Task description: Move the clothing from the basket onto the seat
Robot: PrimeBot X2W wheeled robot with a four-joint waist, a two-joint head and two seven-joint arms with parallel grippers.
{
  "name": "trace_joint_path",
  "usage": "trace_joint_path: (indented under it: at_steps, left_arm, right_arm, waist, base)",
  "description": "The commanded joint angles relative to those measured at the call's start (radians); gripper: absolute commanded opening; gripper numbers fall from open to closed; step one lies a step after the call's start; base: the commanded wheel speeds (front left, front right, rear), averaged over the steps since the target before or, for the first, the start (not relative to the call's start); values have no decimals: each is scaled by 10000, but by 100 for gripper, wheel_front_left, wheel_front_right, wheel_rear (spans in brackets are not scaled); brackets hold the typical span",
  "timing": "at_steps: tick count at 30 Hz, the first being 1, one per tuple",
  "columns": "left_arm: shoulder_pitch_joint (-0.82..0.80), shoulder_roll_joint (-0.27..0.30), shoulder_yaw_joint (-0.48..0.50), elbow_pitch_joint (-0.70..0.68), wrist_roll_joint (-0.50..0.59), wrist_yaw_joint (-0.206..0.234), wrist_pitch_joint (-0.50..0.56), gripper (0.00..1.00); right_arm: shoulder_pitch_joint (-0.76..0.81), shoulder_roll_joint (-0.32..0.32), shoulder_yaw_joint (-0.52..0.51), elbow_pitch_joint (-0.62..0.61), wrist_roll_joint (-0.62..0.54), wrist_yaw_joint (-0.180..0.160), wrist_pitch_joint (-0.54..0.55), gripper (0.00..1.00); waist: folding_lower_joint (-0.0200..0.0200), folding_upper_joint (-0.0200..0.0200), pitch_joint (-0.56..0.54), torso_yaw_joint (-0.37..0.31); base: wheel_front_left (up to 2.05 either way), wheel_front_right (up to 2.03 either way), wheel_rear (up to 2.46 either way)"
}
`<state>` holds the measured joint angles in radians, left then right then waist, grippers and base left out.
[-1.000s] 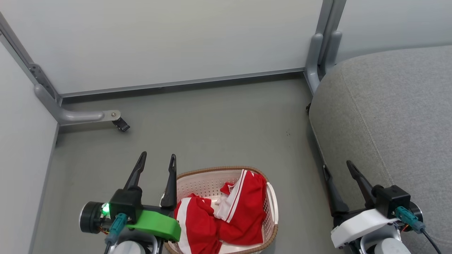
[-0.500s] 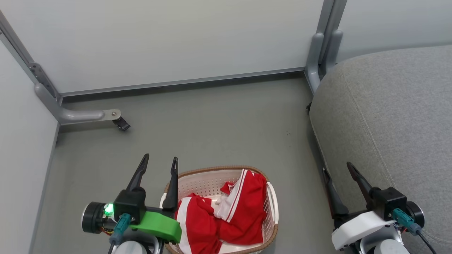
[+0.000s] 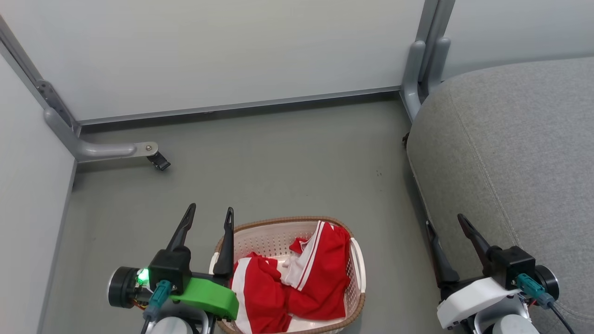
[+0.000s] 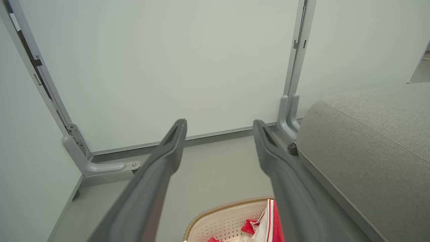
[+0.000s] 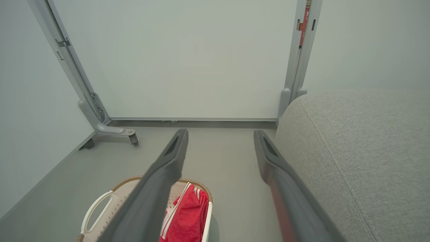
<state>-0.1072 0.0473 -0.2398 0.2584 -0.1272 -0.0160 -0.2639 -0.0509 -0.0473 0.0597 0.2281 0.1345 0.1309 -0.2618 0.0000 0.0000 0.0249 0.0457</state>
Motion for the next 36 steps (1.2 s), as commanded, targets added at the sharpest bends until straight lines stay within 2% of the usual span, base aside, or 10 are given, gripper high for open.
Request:
trace_joint_path:
  at_steps: [1, 10, 20, 28, 36]
  left_arm:
    - [-185, 57, 7, 53, 13, 60, -11, 100]
    - [-608, 98, -89, 534, 315, -290, -9, 100]
    - [-1765, 301, -492, 1596, 674, -766, -11, 100]
    - [-3013, 648, -1220, 2781, 1045, -1046, -9, 100]
    - [-4339, 1135, -2147, 4235, 1127, -1138, -10, 100]
  right_arm:
    - [-51, -57, -3, 26, 50, -1, -49, 100]
    - [-249, -57, 102, -100, 139, -1, -49, 100]
    - [-677, -55, 287, -345, 187, -3, -48, 100]
    - [-1250, -52, 476, -600, 109, -3, -48, 100]
    - [-1941, -51, 618, -939, 84, -3, -48, 100]
  waist:
    - [0, 0, 27, 1]
    - [0, 0, 375, -149]
    - [0, 0, 1263, -671]
    - [0, 0, 2360, -1223]
    - [0, 0, 3583, -1789]
  base:
    - [0, 0, 0]
    - [0, 0, 0]
    - [0, 0, 0]
    - [0, 0, 0]
    - [0, 0, 0]
